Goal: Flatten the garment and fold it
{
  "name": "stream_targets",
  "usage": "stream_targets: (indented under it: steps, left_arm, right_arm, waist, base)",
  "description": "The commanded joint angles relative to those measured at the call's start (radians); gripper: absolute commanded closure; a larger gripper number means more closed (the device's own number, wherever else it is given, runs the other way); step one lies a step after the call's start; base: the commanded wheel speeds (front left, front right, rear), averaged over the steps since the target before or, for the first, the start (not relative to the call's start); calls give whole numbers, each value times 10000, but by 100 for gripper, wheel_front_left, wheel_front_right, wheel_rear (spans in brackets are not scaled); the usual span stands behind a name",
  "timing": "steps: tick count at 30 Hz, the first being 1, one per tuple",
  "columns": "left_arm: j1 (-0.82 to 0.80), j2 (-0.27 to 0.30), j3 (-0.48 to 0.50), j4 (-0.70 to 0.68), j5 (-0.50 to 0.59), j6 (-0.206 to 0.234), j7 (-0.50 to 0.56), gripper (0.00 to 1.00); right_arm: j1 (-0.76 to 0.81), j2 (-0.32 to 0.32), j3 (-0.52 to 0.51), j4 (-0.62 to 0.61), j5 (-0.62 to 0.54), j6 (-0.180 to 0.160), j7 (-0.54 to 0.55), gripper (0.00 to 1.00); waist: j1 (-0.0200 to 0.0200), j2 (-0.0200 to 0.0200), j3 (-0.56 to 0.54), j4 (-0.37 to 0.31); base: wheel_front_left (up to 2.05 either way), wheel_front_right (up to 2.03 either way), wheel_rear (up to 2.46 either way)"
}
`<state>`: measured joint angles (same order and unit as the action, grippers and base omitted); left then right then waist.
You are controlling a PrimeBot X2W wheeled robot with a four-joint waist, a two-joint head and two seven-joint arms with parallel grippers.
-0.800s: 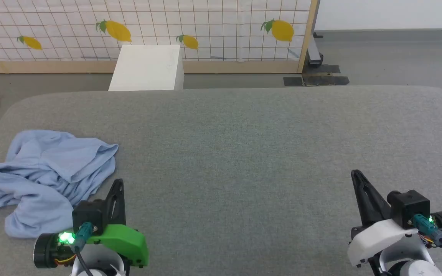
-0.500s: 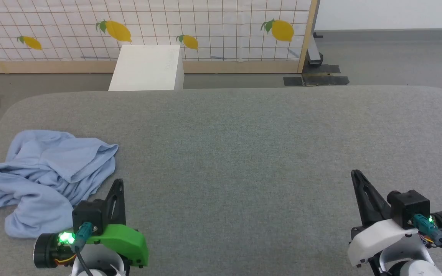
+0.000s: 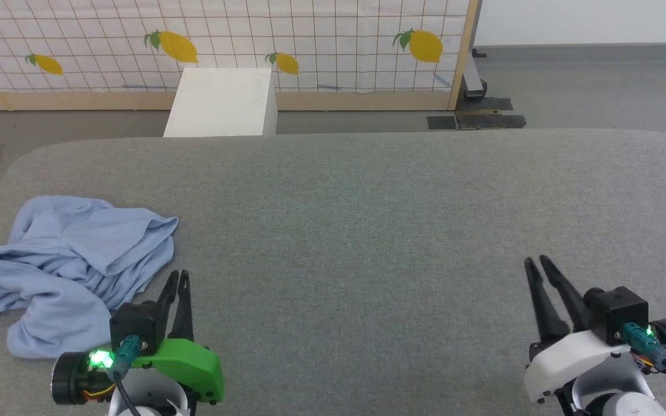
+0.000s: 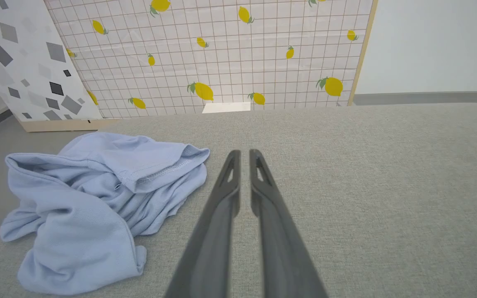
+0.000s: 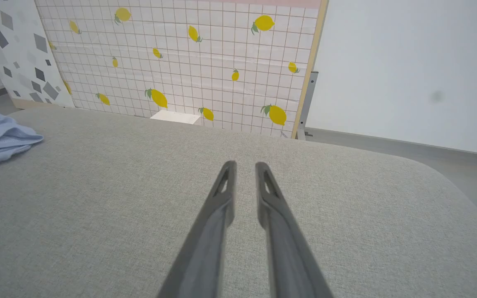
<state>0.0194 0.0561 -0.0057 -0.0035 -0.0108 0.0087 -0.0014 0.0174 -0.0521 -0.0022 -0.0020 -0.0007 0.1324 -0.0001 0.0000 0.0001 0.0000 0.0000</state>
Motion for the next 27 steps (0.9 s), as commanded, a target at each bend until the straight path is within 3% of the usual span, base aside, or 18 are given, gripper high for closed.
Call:
stream_targets:
  steps: [1,27]
  left_arm:
    - [1,0,-10,1,-1,0,-2,0]
    - [183,-12,-163,52,-281,115,-550,0]
  right_arm:
    - [1,-2,-6,1,2,0,-2,0]
    - [61,2,-496,169,227,-4,-553,0]
  waist:
    - [0,-1,0,0]
    - [0,-1,48,155]
  base:
    - [0,0,0]
    - [0,0,0]
